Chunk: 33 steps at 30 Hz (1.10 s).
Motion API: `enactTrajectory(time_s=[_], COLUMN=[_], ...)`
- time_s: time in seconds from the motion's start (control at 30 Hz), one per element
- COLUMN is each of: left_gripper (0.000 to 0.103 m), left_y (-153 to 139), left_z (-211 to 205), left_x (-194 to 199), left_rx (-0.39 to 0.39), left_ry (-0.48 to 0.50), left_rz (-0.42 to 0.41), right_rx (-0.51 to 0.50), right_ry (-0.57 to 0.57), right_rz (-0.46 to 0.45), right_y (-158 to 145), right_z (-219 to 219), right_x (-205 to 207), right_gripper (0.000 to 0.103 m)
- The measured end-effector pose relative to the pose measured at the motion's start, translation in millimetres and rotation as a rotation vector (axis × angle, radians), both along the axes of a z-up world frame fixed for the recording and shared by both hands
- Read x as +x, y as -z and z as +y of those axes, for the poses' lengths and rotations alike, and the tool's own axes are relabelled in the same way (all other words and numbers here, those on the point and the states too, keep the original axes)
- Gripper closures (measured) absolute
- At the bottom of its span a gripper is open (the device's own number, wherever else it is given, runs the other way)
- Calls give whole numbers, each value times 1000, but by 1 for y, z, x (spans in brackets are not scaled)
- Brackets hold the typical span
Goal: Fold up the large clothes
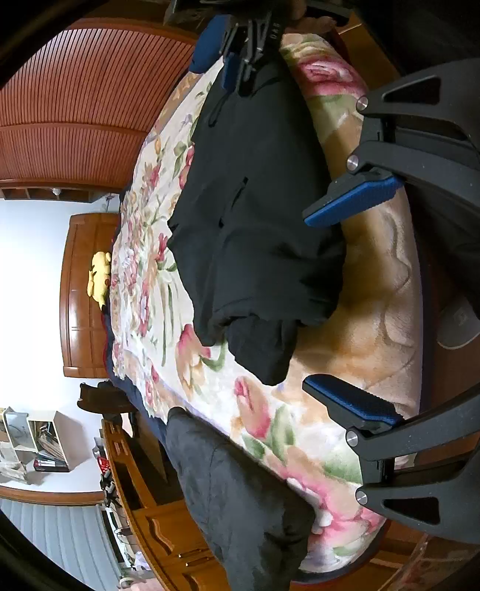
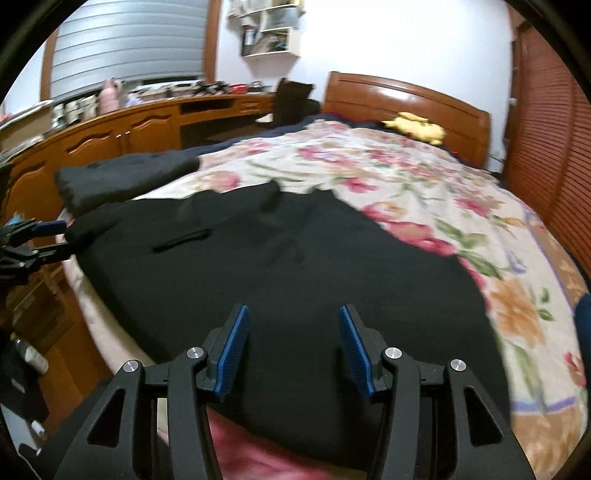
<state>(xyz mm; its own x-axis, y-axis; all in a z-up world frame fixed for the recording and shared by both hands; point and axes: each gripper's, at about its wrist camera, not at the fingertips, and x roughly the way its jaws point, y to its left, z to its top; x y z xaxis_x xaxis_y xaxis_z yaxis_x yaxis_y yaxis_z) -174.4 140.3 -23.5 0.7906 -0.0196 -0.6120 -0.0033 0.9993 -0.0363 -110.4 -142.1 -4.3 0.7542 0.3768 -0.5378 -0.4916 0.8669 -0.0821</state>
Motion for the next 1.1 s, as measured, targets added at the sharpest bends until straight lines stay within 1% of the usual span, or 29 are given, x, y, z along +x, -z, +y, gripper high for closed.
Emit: enactTrajectory(time_s=[0.1,0.2,0.27,0.37,0.5,0.53,0.67,0.87,1.0,1.1], left_gripper=[20,20,20,20,20,20,20,20,20,20], left_y=[2,0,-1,-1,1,3,15,28,23,17], left_z=[1,0,0,-1,0,1,3,13,14,16], left_x=[-1,-2,-4,-4,-2,-1,5,9,8,10], left_rx=[-2,3,11,10,4,0,3,-108,-163,-246], left_ry=[-6,-9,-10,-9,-12,-14,-28,-35,-34,-23], left_rz=[5,6,2,-1,4,8,39,73,59,47], right_rx=[-1,-48,-57,-40,-53,-54,-58,-69,-75,-80], right_ry=[-27,-11,-15,-20,-21,-21,-23,-27,-31,-32], right_rz=[23,56,90,95,73,69,61,47,41,34], right_y=[7,20,29,29,30,32,34,35,34,34], right_z=[18,27,30,27,31,34,34,32,29,29], right_x=[4,20,27,32,28,23,21,16,15,13], right_gripper=[50,50,50,50,50,50,50,50,50,50])
